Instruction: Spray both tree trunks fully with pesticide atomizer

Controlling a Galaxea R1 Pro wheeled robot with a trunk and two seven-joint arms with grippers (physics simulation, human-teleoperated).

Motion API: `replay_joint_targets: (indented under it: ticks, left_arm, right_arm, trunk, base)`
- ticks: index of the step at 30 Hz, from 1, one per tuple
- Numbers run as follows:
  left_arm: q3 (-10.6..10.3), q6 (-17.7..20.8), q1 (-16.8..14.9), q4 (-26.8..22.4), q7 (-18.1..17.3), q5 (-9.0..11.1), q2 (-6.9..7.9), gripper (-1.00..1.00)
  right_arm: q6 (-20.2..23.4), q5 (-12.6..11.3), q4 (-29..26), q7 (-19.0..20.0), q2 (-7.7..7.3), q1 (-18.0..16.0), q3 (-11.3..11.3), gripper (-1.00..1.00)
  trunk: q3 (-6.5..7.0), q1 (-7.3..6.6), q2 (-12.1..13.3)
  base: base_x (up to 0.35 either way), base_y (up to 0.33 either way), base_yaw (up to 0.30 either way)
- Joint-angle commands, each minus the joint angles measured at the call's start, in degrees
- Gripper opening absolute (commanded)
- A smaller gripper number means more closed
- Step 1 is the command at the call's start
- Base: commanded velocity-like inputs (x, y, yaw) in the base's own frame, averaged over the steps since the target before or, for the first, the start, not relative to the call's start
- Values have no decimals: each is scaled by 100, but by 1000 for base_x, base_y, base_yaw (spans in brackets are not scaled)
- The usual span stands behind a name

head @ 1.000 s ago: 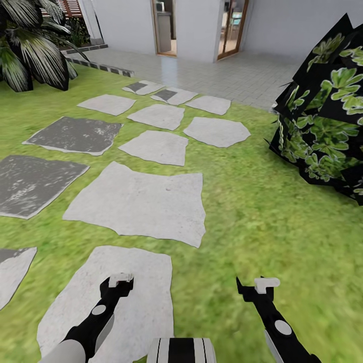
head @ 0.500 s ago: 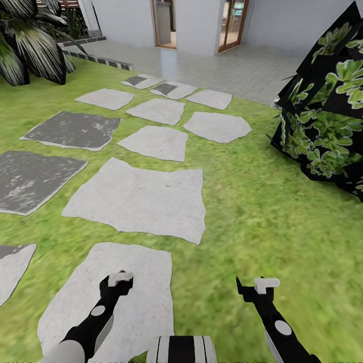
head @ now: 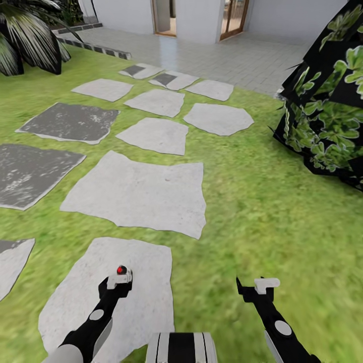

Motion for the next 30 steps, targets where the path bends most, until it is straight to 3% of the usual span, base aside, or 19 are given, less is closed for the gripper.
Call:
replay_joint_targets:
  ticks: [1, 7, 30]
  left_arm:
    - [0, -6, 0, 0, 0, 0, 0, 100]
    - [0, -35, 2, 8, 0, -8, 0, 100]
    - [0, -43, 9, 11, 0, 3, 11, 100]
  right_arm:
    - [0, 0, 0, 0, 0, 0, 0, 100]
    - [0, 0, 0, 0, 0, 0, 0, 100]
    - [0, 0, 9, 0, 0, 0, 0, 100]
  trunk:
    - [-31, 2, -2]
    - [-121, 7, -4]
    - [-131, 7, -4]
  base:
    - [0, 0, 0]
    - [0, 0, 0]
    - [28, 0, 0]
